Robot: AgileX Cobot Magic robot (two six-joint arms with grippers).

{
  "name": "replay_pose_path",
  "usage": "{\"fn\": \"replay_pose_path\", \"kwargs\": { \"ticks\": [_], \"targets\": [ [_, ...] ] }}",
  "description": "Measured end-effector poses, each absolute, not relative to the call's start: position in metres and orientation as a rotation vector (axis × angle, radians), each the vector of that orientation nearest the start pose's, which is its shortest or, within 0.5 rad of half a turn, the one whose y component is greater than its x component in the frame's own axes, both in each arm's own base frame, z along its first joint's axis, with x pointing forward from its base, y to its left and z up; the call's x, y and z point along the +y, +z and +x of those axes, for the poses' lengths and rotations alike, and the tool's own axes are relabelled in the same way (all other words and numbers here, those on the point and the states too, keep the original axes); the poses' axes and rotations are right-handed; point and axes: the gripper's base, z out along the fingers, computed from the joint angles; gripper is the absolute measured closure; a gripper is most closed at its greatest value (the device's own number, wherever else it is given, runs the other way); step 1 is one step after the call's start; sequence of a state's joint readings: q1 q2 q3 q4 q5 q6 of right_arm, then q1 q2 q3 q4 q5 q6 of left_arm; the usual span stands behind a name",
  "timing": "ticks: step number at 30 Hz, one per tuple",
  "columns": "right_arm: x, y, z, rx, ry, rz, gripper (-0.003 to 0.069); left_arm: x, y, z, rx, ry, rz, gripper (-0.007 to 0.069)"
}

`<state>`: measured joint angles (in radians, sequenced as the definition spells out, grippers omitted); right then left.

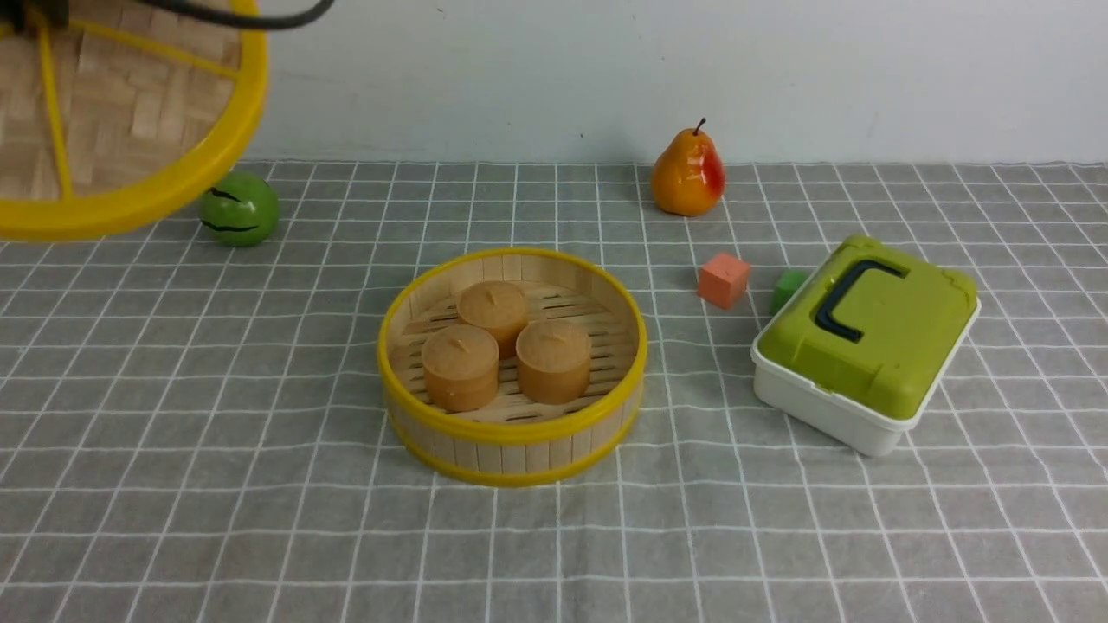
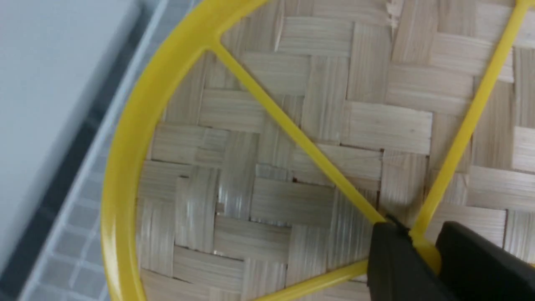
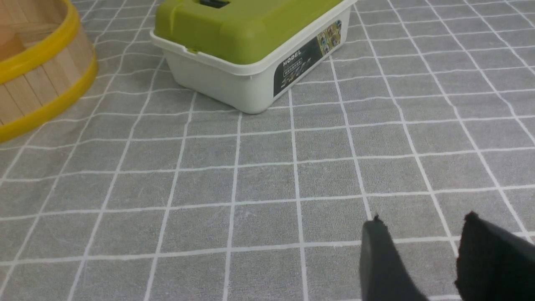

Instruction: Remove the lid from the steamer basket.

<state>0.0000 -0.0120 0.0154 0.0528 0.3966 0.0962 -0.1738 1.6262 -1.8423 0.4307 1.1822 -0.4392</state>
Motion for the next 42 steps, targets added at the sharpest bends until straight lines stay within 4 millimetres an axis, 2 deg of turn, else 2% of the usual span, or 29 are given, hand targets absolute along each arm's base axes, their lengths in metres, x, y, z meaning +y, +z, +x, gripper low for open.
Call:
{"fn": "replay_pose_path", "kwargs": {
  "ticks": [1,2,5,8,11,18,19,22,24,27,29,32,33,34,36,37,40,42],
  "targets": [
    [0.002,0.173,0.052,1.881,0.118,0.122,0.0417,-0.024,0.428,0.346,2.342,0.264,-0.283,0.0515],
    [0.002,0.173,0.052,1.881,0.118,0.122,0.0417,-0.018,0.395,0.355,2.396,0.228,-0.289,0.0515],
    [0.002,0.173,0.052,1.881,0.118,0.122,0.0417,-0.014,0.337,0.364,2.459,0.181,-0.284,0.0515],
    [0.002,0.173,0.052,1.881,0.118,0.122,0.0417,-0.015,0.295,0.366,2.495,0.147,-0.292,0.0515],
    [0.002,0.173,0.052,1.881,0.118,0.122,0.0417,-0.019,0.266,0.374,2.488,0.098,-0.312,0.0515],
    [0.002,0.173,0.052,1.881,0.118,0.122,0.0417,-0.024,0.221,0.398,2.505,0.071,-0.288,0.0515],
    [0.002,0.173,0.052,1.881,0.118,0.122,0.0417,-0.025,0.21,0.401,2.532,0.067,-0.3,0.051],
    [0.002,0.173,0.052,1.881,0.118,0.122,0.0417,-0.025,0.201,0.4,2.569,0.061,-0.336,0.0455],
    [0.002,0.173,0.052,1.881,0.118,0.122,0.0417,-0.025,0.202,0.398,2.588,0.071,-0.35,0.0399],
    [0.002,0.173,0.052,1.881,0.118,0.123,0.0417,-0.024,0.22,0.391,2.565,0.065,-0.356,0.0346],
    [0.002,0.173,0.052,1.881,0.118,0.122,0.0417,-0.024,0.244,0.385,2.502,0.045,-0.341,0.0351],
    [0.002,0.173,0.052,1.881,0.118,0.123,0.0417,-0.025,0.302,0.365,2.327,-0.017,-0.31,0.0431],
    [0.002,0.173,0.052,1.881,0.118,0.123,0.0417,-0.025,0.307,0.363,2.311,-0.023,-0.305,0.0445],
    [0.002,0.173,0.052,1.881,0.118,0.123,0.0417,-0.028,0.339,0.346,2.216,-0.06,-0.286,0.0493],
    [0.002,0.173,0.052,1.881,0.118,0.122,0.0417,-0.033,0.384,0.311,2.06,-0.123,-0.238,0.0591],
    [0.002,0.173,0.052,1.881,0.118,0.123,0.0417,-0.035,0.397,0.296,2.004,-0.148,-0.218,0.062],
    [0.002,0.173,0.052,1.881,0.118,0.122,0.0417,-0.039,0.425,0.245,1.827,-0.231,-0.151,0.0637],
    [0.002,0.173,0.052,1.881,0.118,0.123,0.0417,-0.036,0.425,0.205,1.727,-0.267,-0.108,0.0637]
  ]
}}
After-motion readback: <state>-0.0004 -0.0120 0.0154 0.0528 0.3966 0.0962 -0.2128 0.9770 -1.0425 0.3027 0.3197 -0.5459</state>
